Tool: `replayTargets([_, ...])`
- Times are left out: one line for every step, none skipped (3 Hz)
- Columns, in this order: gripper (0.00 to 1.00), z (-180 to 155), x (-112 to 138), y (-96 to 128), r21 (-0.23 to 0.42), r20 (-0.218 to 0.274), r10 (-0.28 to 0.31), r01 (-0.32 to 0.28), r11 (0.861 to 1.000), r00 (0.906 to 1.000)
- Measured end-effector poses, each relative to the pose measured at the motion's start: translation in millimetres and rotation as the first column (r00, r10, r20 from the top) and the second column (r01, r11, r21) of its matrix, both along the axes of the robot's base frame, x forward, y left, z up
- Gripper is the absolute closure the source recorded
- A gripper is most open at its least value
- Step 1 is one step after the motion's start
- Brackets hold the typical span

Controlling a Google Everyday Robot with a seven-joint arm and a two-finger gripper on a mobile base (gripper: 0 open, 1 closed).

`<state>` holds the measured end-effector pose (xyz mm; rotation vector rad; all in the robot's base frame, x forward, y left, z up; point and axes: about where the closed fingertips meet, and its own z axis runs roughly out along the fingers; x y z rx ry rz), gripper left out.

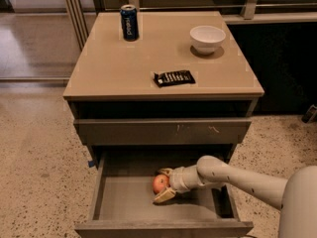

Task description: Pick apple from middle drawer and place on counter

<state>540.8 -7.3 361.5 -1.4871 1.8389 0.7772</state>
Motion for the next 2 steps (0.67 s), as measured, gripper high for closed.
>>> replayTargets([0.53,0.0,0.0,0.0,0.000,0.000,0.000,0.000,1.000,1.0000])
replayTargets([0.76,0.2,-0.1,0.0,0.000,0.000,0.000,0.000,1.000,1.0000])
